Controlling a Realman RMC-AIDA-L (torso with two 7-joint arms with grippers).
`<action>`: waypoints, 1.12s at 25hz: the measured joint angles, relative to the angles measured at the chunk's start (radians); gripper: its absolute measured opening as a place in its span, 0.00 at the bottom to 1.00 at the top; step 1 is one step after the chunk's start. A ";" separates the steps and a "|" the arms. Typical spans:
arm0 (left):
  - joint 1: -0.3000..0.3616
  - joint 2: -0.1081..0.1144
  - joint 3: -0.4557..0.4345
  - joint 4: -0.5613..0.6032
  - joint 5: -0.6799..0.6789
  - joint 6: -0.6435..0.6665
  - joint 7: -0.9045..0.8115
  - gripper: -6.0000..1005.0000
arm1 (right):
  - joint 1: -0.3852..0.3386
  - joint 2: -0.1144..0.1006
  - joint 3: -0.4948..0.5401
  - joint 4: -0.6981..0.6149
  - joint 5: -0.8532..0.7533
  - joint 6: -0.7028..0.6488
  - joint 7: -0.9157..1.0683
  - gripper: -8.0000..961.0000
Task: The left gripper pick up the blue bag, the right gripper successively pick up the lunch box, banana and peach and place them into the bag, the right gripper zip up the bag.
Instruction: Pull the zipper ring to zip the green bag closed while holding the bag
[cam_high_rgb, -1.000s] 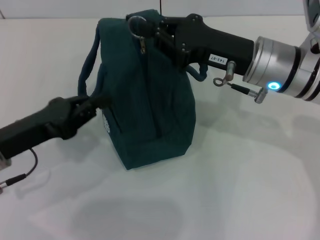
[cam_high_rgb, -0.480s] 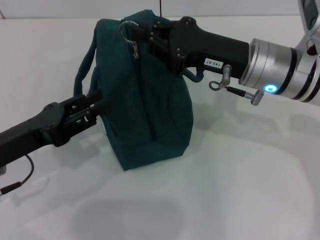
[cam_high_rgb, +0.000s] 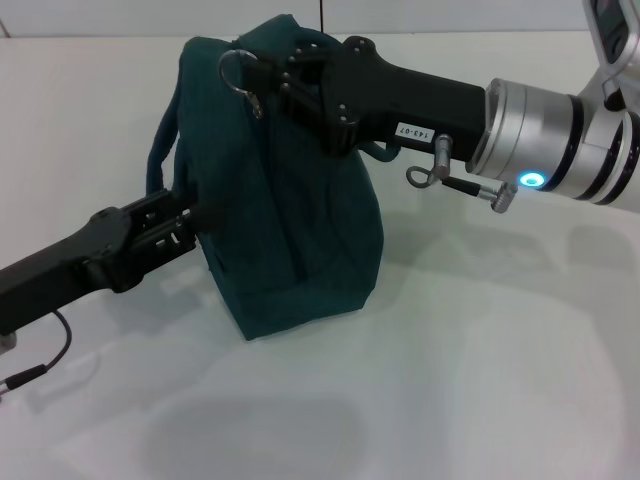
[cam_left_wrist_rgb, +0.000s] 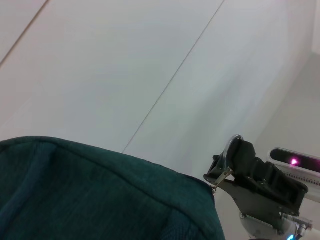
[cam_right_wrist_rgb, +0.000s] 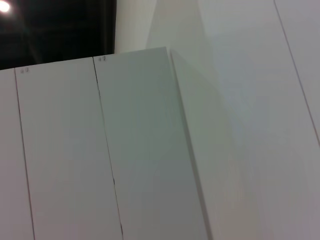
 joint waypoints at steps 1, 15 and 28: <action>-0.002 -0.001 0.000 0.000 0.000 -0.003 0.000 0.58 | -0.001 0.000 0.000 0.000 0.000 -0.001 0.000 0.09; -0.015 -0.007 0.009 -0.012 0.003 -0.067 0.001 0.57 | -0.007 0.000 -0.001 0.002 0.000 -0.016 0.003 0.09; -0.024 -0.008 0.011 -0.010 0.024 -0.062 0.013 0.19 | -0.014 0.000 -0.001 0.010 0.004 -0.017 0.003 0.10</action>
